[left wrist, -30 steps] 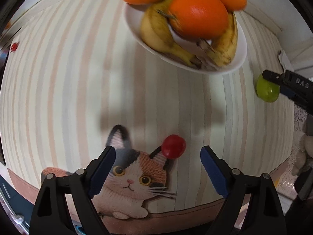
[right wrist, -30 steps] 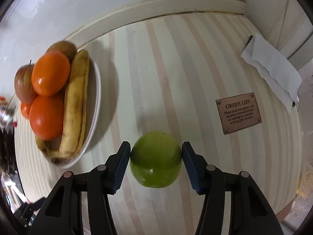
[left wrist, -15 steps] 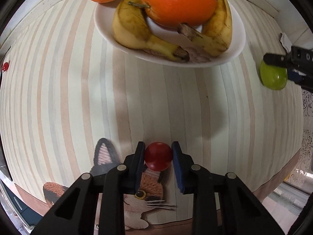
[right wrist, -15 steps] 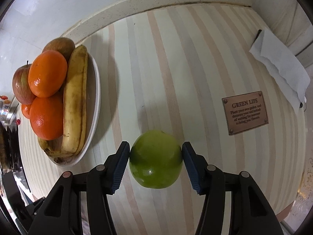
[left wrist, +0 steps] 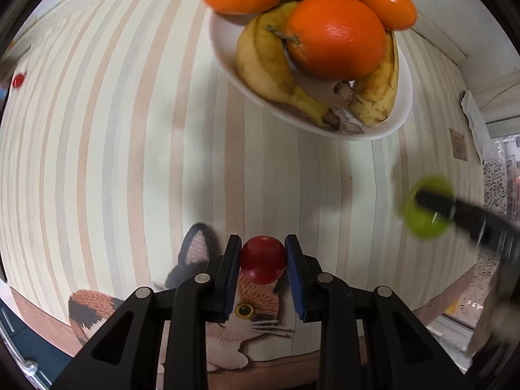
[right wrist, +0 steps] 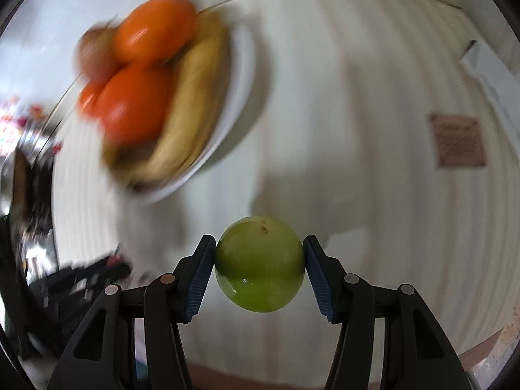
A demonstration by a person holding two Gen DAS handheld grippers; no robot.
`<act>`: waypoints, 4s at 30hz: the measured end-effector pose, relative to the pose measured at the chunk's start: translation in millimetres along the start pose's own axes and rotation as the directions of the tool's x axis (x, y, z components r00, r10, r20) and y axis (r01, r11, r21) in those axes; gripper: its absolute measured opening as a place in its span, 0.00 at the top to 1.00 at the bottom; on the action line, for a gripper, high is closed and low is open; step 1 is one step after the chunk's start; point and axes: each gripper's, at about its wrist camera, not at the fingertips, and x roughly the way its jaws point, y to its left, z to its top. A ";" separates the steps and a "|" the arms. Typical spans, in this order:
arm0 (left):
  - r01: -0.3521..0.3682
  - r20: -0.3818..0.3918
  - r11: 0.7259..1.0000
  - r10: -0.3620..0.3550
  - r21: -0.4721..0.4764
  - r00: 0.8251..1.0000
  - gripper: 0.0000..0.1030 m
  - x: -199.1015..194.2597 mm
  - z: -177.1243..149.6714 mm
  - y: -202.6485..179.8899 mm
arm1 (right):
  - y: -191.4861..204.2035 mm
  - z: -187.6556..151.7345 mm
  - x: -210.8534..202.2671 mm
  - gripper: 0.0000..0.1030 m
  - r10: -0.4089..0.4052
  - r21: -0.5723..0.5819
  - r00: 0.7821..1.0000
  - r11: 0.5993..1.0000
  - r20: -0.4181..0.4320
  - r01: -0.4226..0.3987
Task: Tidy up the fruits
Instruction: 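Grasp the red cherry tomato with the left tool while the right tool grasps the green fruit, then carry the cherry tomato and green fruit toward the fruit plate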
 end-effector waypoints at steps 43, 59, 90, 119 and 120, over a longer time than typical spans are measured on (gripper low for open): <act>0.254 0.102 0.925 -0.234 -0.282 0.967 0.76 -53.4 109.9 70.8 | 94.2 55.9 -14.1 0.43 0.056 -0.084 0.954 0.996 0.295 -0.032; 0.267 0.093 0.934 -0.252 -0.238 0.963 0.76 -52.0 108.1 47.8 | 54.4 66.4 -37.8 0.46 0.132 -0.012 0.931 0.991 0.341 -0.136; 0.048 0.077 0.981 -0.034 -0.187 0.996 0.69 -31.8 88.8 4.3 | -221.1 66.8 -89.6 0.22 -0.230 0.527 0.857 0.848 0.461 -0.055; 0.050 -0.175 0.999 -0.046 0.017 0.984 0.56 2.8 -21.4 -18.1 | -17.6 -45.4 10.4 0.40 -0.073 -0.030 0.975 0.996 0.211 0.081; 0.046 -0.178 0.998 -0.039 0.033 0.983 0.56 5.2 -19.8 -21.5 | -19.0 -49.5 7.7 0.40 -0.072 -0.025 0.974 0.997 0.213 0.079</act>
